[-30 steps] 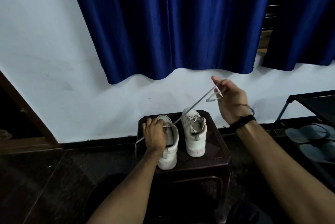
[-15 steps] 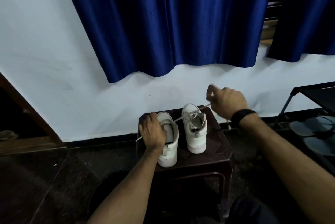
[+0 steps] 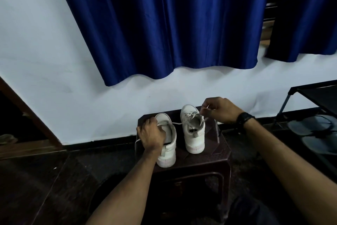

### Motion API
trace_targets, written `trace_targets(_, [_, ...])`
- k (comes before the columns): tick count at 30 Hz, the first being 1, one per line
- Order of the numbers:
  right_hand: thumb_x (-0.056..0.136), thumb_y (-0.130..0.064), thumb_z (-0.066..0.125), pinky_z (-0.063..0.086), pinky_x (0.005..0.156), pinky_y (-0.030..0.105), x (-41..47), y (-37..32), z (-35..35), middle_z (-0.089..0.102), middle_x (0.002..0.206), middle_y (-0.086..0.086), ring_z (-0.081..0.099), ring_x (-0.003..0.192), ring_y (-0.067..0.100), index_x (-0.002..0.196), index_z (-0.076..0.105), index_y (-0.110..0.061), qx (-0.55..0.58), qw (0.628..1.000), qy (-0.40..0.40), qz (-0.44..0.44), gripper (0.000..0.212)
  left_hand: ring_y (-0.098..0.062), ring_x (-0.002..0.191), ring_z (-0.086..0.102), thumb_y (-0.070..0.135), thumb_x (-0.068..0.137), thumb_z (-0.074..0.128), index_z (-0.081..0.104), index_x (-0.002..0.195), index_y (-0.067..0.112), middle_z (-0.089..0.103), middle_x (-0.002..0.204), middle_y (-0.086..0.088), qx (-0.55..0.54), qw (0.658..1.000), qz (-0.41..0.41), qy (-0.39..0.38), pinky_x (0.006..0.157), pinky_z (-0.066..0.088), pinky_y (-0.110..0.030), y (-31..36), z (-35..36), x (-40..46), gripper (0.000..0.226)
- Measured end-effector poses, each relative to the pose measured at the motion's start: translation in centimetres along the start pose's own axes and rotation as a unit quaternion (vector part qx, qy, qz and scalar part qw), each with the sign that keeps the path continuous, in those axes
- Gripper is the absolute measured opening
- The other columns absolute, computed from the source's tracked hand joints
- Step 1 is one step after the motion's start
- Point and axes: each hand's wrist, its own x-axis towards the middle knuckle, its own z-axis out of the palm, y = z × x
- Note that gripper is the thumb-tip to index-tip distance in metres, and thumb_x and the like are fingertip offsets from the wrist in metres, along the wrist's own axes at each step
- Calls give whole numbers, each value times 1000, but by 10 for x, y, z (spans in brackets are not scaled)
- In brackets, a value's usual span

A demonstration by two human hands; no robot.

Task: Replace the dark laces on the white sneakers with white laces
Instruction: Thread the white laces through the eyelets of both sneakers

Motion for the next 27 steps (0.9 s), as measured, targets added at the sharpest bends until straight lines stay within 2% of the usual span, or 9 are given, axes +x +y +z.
trace_targets(5, [84, -44, 68, 43, 75, 30, 4, 1, 21, 63, 90, -3, 55, 84, 15, 75, 67, -33, 43, 981, 189, -24, 14, -28, 99, 52, 12, 58, 62, 65, 89, 18, 57, 98, -3, -41, 997, 19, 55, 83, 37, -38, -1, -4, -1, 31])
trace_targets(8, [88, -45, 63, 41, 60, 22, 4, -24, 27, 63, 68, -7, 55, 65, 6, 74, 70, -22, 167, 975, 146, -1, 28, -25, 94, 51, 9, 67, 61, 64, 90, 21, 59, 95, 1, -109, 985, 60, 121, 81, 39, -37, 4, -15, -4, 26])
trace_targets(10, [92, -41, 61, 40, 52, 19, 6, -41, 34, 62, 60, -5, 53, 51, 4, 74, 69, -18, 255, 961, 104, 15, 31, -22, 87, 57, 10, 80, 60, 65, 91, 20, 65, 87, 3, -207, 970, 73, 102, 76, 44, -33, 18, -31, -8, 15])
trace_targets(13, [96, -28, 58, 42, 43, 19, 16, -57, 48, 63, 65, 5, 55, 48, 11, 75, 67, -14, 408, 908, 87, 46, 27, -17, 81, 66, 35, 90, 60, 66, 92, 27, 70, 82, 6, -427, 902, -26, -50, 71, 46, -24, 40, -47, -5, 9])
trace_targets(15, [97, -24, 57, 47, 49, 23, 22, -63, 55, 62, 68, 8, 58, 56, 20, 74, 67, -11, 481, 868, 97, 75, 28, -18, 99, 66, 70, 87, 45, 70, 95, 35, 73, 96, 8, -464, 866, -82, -168, 91, 47, -33, 44, -48, 1, 43])
trace_targets(17, [96, -22, 58, 51, 55, 24, 24, -66, 58, 61, 69, 8, 58, 59, 21, 74, 67, -8, 524, 839, 111, 96, 28, -20, 106, 65, 82, 85, 31, 73, 103, 33, 73, 108, 4, -492, 814, -86, -298, 100, 44, -41, 41, -56, 3, 68])
trace_targets(20, [97, -20, 57, 52, 53, 21, 16, -69, 62, 59, 68, 7, 58, 59, 19, 74, 65, -7, 555, 817, 114, 109, 27, -17, 72, 63, 64, 98, 28, 70, 100, 13, 71, 91, -6, -595, 686, -93, -408, 68, 42, -29, 41, -82, -7, 66])
trace_targets(25, [97, -20, 56, 57, 68, 28, 8, -62, 66, 60, 72, 10, 59, 66, 21, 74, 68, -6, 532, 833, 115, 98, 30, -4, 41, 31, 26, 100, 52, 68, 101, 2, 48, 61, 0, -573, 744, -92, -331, 43, 23, -17, 30, -96, -15, 29])
trace_targets(27, [96, -28, 58, 54, 83, 39, 6, -53, 66, 65, 74, 10, 62, 76, 24, 74, 71, -10, 439, 884, 109, 113, 31, -3, 40, 32, 22, 99, 55, 70, 90, 9, 45, 58, 1, -518, 790, -65, -322, 41, 23, -16, 25, -97, -16, 22])
